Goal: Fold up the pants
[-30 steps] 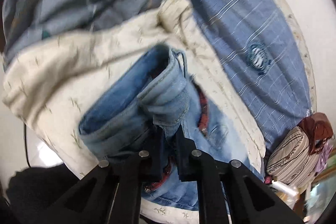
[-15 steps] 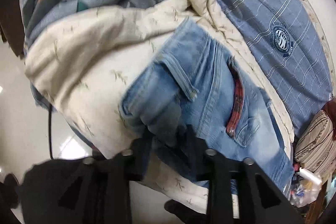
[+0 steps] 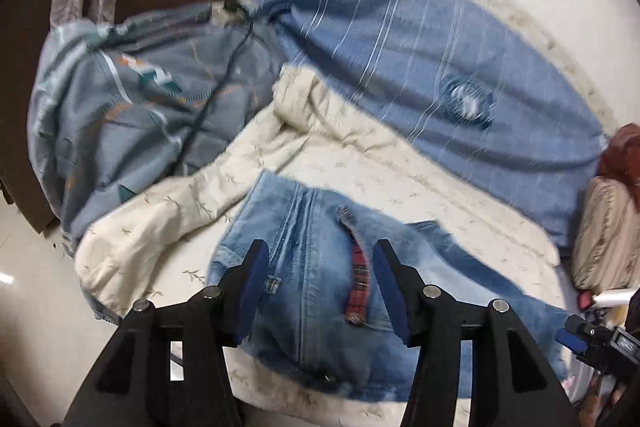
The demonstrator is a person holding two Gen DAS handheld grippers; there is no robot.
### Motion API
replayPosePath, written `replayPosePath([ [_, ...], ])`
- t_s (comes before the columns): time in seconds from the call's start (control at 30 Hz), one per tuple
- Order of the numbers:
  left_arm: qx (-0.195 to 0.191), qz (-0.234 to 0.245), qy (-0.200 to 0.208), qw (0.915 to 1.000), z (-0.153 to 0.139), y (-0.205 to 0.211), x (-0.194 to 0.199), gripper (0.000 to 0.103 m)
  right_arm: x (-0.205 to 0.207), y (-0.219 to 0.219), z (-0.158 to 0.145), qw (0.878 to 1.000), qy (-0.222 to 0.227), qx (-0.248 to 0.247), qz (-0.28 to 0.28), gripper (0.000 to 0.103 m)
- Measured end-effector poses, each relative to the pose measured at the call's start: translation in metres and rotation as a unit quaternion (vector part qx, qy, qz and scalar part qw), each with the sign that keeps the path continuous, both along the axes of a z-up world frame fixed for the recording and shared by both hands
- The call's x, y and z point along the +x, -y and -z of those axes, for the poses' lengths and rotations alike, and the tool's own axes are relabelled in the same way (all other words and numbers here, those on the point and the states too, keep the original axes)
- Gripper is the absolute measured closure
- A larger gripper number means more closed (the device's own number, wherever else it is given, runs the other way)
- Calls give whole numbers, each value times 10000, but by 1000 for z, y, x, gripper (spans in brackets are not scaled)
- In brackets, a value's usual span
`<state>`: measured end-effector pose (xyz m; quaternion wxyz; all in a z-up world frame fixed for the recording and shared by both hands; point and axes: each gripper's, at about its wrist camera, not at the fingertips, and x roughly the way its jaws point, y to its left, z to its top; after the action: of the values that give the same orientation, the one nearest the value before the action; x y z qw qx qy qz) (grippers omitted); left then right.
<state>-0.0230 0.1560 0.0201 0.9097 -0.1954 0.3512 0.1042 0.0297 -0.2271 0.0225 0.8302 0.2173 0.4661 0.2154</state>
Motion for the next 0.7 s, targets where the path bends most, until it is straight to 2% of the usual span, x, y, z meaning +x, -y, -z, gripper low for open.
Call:
replayPosePath([
  [0.07, -69, -34, -639, 9979, 24, -6, 14, 47, 11, -41, 15, 9989, -162, 257, -358, 33],
  [0.1, -298, -53, -1049, 9940, 40, -14, 16, 48, 10, -54, 24, 9978, -281, 335, -492, 33],
  [0.13, -561, -119, -1181, 9913, 50, -23, 11, 48, 11, -70, 34, 9961, -441, 426, -636, 33],
  [0.23, -1106, -130, -909, 9896, 50, -40, -16, 47, -9, -95, 62, 9920, -672, 652, -846, 33],
  [0.3, -1503, -102, -702, 9861, 43, -46, -36, 40, -11, -96, 72, 9933, -715, 546, -721, 33],
  [0.37, -1684, -75, -580, 9840, 41, -44, -43, 38, -10, -89, 75, 9964, -583, 333, -512, 33],
  [0.43, -1765, -162, -504, 9829, 41, -40, -40, 30, -3, -75, 71, 9971, -543, 387, -361, 33],
  [0.47, -1692, -233, -685, 9829, 46, -37, -33, 28, -1, -68, 71, 9973, -540, 407, -270, 33],
  [0.57, -1837, -130, -1129, 9764, 71, -26, -15, 28, 1, -55, 77, 9964, -632, 512, -243, 33],
  [0.6, -1770, -215, -1370, 9744, 83, -24, -10, 32, 0, -53, 80, 9957, -656, 599, -254, 33],
  [0.67, -2032, -336, -1577, 9658, 104, -27, -8, 51, 1, -47, 94, 9945, -867, 572, -159, 33],
  [0.7, -2111, -399, -1707, 9616, 111, -27, -9, 56, 2, -47, 100, 9933, -1015, 535, -138, 35],
])
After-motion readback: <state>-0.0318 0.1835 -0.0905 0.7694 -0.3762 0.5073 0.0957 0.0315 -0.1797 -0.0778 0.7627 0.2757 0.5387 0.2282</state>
